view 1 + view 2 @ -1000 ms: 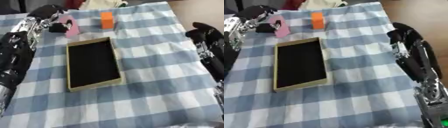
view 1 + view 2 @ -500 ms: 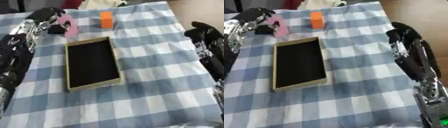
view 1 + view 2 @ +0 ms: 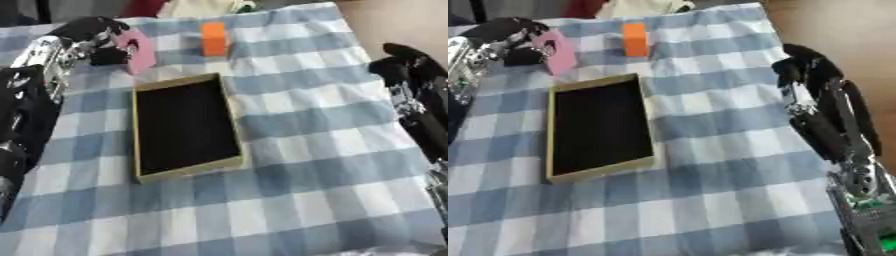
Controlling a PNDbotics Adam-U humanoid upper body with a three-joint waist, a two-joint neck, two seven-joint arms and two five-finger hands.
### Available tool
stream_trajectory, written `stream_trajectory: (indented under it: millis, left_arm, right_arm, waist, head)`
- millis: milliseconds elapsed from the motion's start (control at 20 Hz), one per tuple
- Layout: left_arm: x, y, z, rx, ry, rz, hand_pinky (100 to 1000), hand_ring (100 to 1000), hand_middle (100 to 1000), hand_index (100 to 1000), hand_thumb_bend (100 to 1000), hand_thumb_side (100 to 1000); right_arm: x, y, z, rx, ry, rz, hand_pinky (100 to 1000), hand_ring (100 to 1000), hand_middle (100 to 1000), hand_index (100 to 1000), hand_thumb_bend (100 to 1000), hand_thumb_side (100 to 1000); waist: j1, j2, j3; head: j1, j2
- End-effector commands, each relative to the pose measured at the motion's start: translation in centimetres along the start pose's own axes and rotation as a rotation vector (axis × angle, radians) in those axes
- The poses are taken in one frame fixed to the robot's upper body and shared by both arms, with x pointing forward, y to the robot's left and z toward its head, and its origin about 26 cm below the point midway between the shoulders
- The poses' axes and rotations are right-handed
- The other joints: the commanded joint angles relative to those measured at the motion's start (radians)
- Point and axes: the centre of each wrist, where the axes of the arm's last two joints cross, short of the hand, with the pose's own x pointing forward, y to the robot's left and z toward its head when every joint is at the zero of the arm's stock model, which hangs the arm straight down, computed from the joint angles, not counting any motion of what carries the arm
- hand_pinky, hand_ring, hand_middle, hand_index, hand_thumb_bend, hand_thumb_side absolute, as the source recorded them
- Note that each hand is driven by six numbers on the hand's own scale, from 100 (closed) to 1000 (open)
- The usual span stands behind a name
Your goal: Pick up objects on the table and place them in the box.
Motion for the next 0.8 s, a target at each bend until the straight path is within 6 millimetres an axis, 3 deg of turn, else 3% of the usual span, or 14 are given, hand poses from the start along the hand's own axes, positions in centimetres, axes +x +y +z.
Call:
stream_trajectory:
  millis: [50, 200, 300, 450, 550, 650, 800]
  left_arm:
    - [-1.2, 2.2, 0.5, 0.032, 0.011, -0.028, 797, 787, 813, 963, 183, 1000]
    - [-1.2, 2.2, 0.6, 0.016, 0.009, -0.052, 789, 781, 808, 955, 228, 1000]
    - [-1.1, 2.0, 0.5, 0.004, 0.009, -0.071, 781, 767, 794, 950, 211, 943]
    - [-1.1, 1.6, 0.5, -0.001, 0.014, -0.092, 749, 701, 741, 940, 165, 758]
    - [-1.0, 1.3, 0.5, 0.001, 0.016, -0.102, 741, 678, 717, 937, 161, 699]
    - [-1.0, 1.1, 0.5, 0.013, 0.015, -0.106, 714, 598, 622, 920, 110, 528]
    - [-0.9, 1.2, 0.5, 0.056, 0.004, -0.086, 696, 535, 550, 911, 100, 403]
  right_arm:
    - [0.6, -0.5, -0.3, 0.005, -0.03, 0.013, 868, 773, 670, 875, 100, 713]
    - [0.6, -0.5, -0.3, 0.005, -0.03, 0.013, 868, 773, 670, 875, 100, 713]
    - [0.6, -0.5, -0.3, 0.005, -0.031, 0.012, 868, 773, 669, 875, 100, 713]
    - [0.6, -0.5, -0.3, 0.005, -0.029, 0.011, 868, 773, 669, 875, 100, 714]
    - [0.6, -0.5, -0.3, 0.004, -0.029, 0.011, 868, 773, 669, 875, 100, 714]
    - [0.6, -0.5, -0.3, 0.004, -0.029, 0.011, 869, 773, 669, 875, 100, 714]
    - [0.6, -0.5, -0.3, 0.004, -0.029, 0.01, 869, 773, 669, 875, 100, 714]
  waist:
    - [-0.002, -0.022, 0.001]
    - [-0.003, -0.022, 0.002]
    - [-0.003, -0.021, 0.002]
    - [-0.004, -0.02, 0.002]
    - [-0.004, -0.019, 0.002]
    - [-0.004, -0.018, 0.003]
    - [-0.005, -0.018, 0.003]
  head:
    - [-0.003, -0.005]
    - [-0.004, -0.005]
    - [-0.006, -0.004]
    - [-0.008, -0.003]
    - [-0.008, -0.003]
    - [-0.009, -0.003]
    - [-0.01, -0.003]
